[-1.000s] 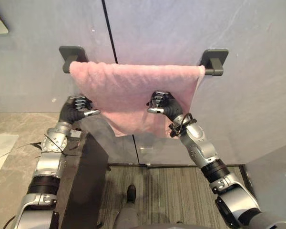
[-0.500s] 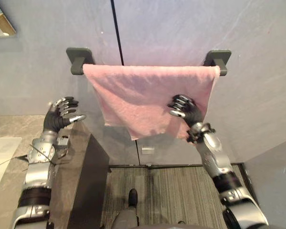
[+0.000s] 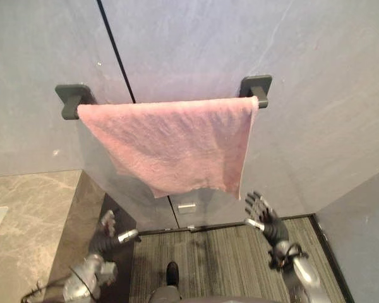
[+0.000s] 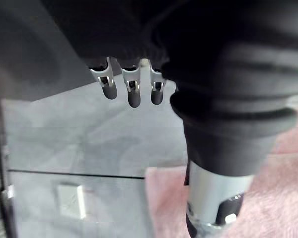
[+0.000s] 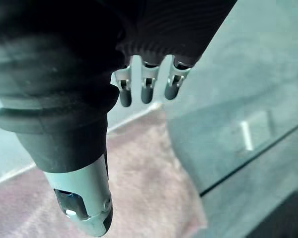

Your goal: Organize washtable

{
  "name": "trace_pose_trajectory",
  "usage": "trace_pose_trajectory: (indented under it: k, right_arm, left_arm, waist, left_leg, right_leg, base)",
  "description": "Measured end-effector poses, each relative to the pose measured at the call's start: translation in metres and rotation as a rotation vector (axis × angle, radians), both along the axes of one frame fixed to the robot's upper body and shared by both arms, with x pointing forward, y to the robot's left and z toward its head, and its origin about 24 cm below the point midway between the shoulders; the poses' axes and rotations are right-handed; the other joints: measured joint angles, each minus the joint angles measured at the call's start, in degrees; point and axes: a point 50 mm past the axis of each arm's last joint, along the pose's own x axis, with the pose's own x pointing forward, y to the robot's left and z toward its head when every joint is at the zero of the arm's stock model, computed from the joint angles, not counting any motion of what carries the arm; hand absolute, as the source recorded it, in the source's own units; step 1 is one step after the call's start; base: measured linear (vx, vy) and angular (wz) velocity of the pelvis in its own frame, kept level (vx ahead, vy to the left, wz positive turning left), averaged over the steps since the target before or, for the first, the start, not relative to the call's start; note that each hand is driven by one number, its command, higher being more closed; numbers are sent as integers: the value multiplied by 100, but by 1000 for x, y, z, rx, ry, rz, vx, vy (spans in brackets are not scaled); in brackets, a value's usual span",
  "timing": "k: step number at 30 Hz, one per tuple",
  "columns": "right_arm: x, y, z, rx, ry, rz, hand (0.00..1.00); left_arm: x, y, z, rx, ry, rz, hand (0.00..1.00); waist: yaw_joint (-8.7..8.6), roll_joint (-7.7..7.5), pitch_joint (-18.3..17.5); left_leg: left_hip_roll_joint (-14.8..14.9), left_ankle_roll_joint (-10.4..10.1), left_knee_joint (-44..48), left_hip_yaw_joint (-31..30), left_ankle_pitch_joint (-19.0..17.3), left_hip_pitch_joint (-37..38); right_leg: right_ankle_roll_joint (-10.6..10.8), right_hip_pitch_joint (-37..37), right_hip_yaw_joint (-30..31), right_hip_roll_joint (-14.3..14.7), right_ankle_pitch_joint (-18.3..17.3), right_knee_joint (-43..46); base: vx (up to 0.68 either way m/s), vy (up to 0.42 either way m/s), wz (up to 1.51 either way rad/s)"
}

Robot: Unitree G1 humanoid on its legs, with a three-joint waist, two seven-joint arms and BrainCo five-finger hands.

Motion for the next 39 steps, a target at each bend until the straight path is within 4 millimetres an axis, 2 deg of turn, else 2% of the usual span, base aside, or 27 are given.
trace_pose_trajectory:
  k: [3,4,6,8,11,12,14,16,17,18,19,20,22,23,24,25,26,27,28,30,32,33,34,35,36,38,39]
  right_arm:
    - [-33,12,-38,-20,208,8,0]
    - [-40,13,-47,-19,256,2,0]
    - [-65,17,-76,-85,442,-49,0]
    - [-85,12,-93,-156,576,-111,0]
    - [-94,-10,-109,-324,717,-229,0]
    - [-90,-12,-110,-357,721,-238,0]
    - [-82,-16,-112,-428,730,-228,0]
    - [-76,-21,-115,-473,763,-222,0]
    - [-71,-12,-116,-458,765,-214,0]
    - [-63,-6,-115,-444,747,-215,0]
    - [-59,-6,-114,-442,744,-222,0]
    - [-59,-8,-114,-439,749,-242,0]
    - [-62,-18,-113,-441,760,-292,0]
    - [-62,-20,-113,-438,762,-304,0]
    - [-60,-21,-112,-436,754,-311,0]
    - [-59,-19,-112,-426,755,-311,0]
    - [-53,-13,-112,-406,744,-306,0]
    - [-50,-6,-112,-385,735,-301,0]
    - [-49,-6,-111,-383,733,-301,0]
    - [-32,-6,-106,-389,685,-287,0]
    - [-26,-4,-102,-390,645,-270,0]
    - [-23,-5,-101,-388,632,-260,0]
    - [-18,-3,-99,-385,616,-257,0]
    - [-18,-2,-98,-381,610,-256,0]
    - [-19,1,-99,-377,614,-248,0]
    - [-21,6,-100,-379,613,-221,0]
    - [-26,6,-101,-377,617,-225,0]
  left_arm:
    - [-43,-18,-49,-109,244,99,0]
    - [-52,-22,-59,-136,293,142,0]
    - [-87,-39,-89,-189,489,318,0]
    - [-102,-41,-97,-206,557,452,0]
    - [-125,-43,-107,-192,691,599,0]
    - [-126,-42,-108,-194,706,629,0]
    - [-119,-41,-109,-203,706,625,0]
    - [-100,-43,-109,-226,663,614,0]
    - [-84,-41,-108,-235,621,610,0]
    - [-65,-33,-103,-227,561,609,0]
    - [-60,-32,-102,-227,549,607,0]
    - [-61,-36,-103,-235,551,609,0]
    - [-57,-43,-103,-247,542,597,0]
    - [-56,-47,-103,-257,538,592,0]
    - [-49,-55,-103,-260,531,546,0]
    - [-47,-56,-102,-252,525,522,0]
    - [-42,-52,-99,-207,508,467,0]
    - [-29,-52,-96,-167,487,386,0]
    - [-21,-56,-95,-166,479,351,0]
    - [0,-76,-92,-165,451,216,0]
    - [6,-86,-90,-161,442,150,0]
    - [3,-93,-92,-180,454,134,0]
    - [2,-94,-93,-185,457,132,0]
    - [0,-92,-93,-181,462,137,0]
    - [-1,-87,-92,-165,453,143,0]
    - [-7,-77,-93,-139,454,151,0]
    - [-10,-70,-92,-113,454,151,0]
  waist:
    - [-66,10,-34]
    - [-67,0,-53]
    - [-54,35,-123]
    - [-39,47,-161]
    - [-46,23,-140]
    - [-51,13,-131]
    - [-46,10,-130]
    - [-34,121,-139]
    - [-96,-104,-157]
    - [-43,-180,31]
    - [-41,-182,132]
    - [-77,-212,203]
    - [-98,35,198]
    - [-96,103,189]
    - [-125,175,210]
    - [-200,224,203]
    - [-380,29,131]
    - [-452,-102,111]
    - [-500,-77,141]
    - [-521,-23,319]
    - [-530,45,401]
    - [-459,190,370]
    - [-411,222,408]
    - [-390,205,428]
    - [-343,115,411]
    - [-314,-24,276]
    - [-327,-155,199]
  left_leg:
    - [68,-55,1,73,-94,264]
    - [85,-62,1,113,-103,292]
    - [136,-77,1,131,-122,335]
    - [175,-77,1,129,-121,326]
    - [219,-77,2,134,-120,326]
    - [231,-76,3,92,-119,256]
    - [225,-75,6,-69,-120,113]
    - [261,-6,31,-202,-254,-154]
    - [218,65,102,-1,-598,-356]
    - [333,386,1316,431,-711,-724]
    - [402,512,2237,550,-798,-839]
    - [484,554,3252,688,-1211,-816]
    - [859,133,4311,657,-1929,-417]
    - [966,29,4481,581,-2054,-377]
    - [1035,-146,4514,536,-2158,-336]
    - [949,-161,4371,524,-2175,-316]
    - [612,-182,3768,366,-2188,-171]
    - [376,-211,3052,174,-2215,38]
    - [338,-257,2894,82,-2269,29]
    - [273,-140,2597,31,-2304,94]
    - [208,-44,2596,105,-2287,122]
    - [302,107,2473,262,-2254,127]
    - [321,148,2440,345,-2230,172]
    - [266,152,2420,326,-2158,208]
    - [202,120,2400,237,-2094,238]
    - [114,21,2383,88,-1906,132]
    - [-31,-79,2327,-254,-1646,-84]
  right_leg:
    - [-37,214,27,43,-52,10]
    - [-49,234,41,53,-74,15]
    - [-61,278,42,104,-124,15]
    - [-65,286,8,135,-125,19]
    - [-78,336,-41,180,-116,17]
    - [-82,352,-95,209,-116,17]
    - [-106,328,-308,235,-129,24]
    - [-206,112,-558,281,-148,195]
    - [-397,-45,-645,179,-39,159]
    - [-374,-103,-833,6,22,248]
    - [-378,-98,-844,-70,19,347]
    - [-378,-15,-821,-137,20,401]
    - [-368,179,-731,-33,25,426]
    - [-368,179,-712,17,25,476]
    - [-340,170,-689,74,31,570]
    - [-321,164,-676,74,47,568]
    - [-337,20,-597,48,68,504]
    - [-360,-202,-408,49,118,449]
    - [-222,-276,-367,33,218,471]
    - [-188,-597,-320,-71,262,913]
    - [-122,-854,-185,-173,302,1336]
    - [45,-917,-4,-161,403,1371]
    - [-109,-1048,-12,-214,220,1925]
    - [-241,-1246,63,-399,-138,3228]
    - [-229,-1225,324,-485,-262,3992]
    - [-106,-1013,776,-496,-424,4310]
    - [146,-601,1008,-498,-905,3871]
  base:
    - [-34,-14,-7]
    - [-57,-20,-12]
    - [-49,-19,-2]
    - [-49,-12,7]
    - [-51,-13,11]
    - [-56,-13,25]
    - [-44,-19,58]
    - [-35,-33,81]
    - [-25,7,74]
    - [-22,8,57]
    - [-24,30,10]
    - [-12,31,-18]
    - [-29,92,-29]
    - [-97,194,-35]
    - [-85,160,-28]
    - [-110,158,-11]
    - [-94,32,13]
    - [-131,43,19]
    - [-120,84,2]
    - [-177,103,-11]
    - [-249,30,-30]
    - [-260,37,-51]
    - [-252,13,-35]
    - [-225,-79,7]
    - [-221,-133,24]
    - [-171,-248,64]
    - [-190,-351,114]
